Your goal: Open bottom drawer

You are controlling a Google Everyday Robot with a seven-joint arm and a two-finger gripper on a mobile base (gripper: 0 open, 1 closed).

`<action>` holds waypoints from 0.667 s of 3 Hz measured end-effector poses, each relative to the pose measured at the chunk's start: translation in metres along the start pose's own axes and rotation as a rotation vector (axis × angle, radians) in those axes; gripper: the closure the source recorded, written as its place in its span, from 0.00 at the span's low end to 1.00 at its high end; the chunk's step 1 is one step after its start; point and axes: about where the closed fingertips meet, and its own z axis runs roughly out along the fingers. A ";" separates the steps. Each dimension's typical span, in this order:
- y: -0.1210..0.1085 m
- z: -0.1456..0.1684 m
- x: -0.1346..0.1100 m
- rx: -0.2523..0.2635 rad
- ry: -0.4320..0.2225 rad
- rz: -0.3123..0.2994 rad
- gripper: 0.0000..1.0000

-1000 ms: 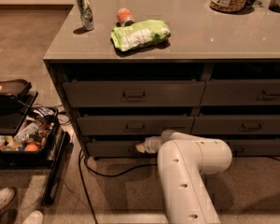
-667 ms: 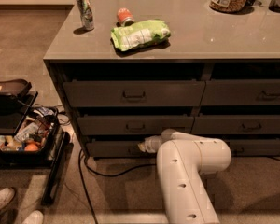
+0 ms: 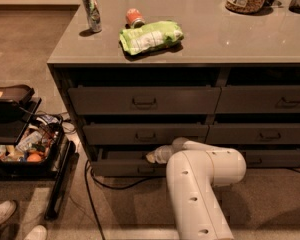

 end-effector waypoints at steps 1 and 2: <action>0.006 0.002 0.005 -0.041 0.009 -0.007 1.00; 0.011 0.003 0.009 -0.071 0.015 -0.012 1.00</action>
Offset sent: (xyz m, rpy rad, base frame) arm -0.0149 0.0018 -0.0069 0.0422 0.0424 0.0840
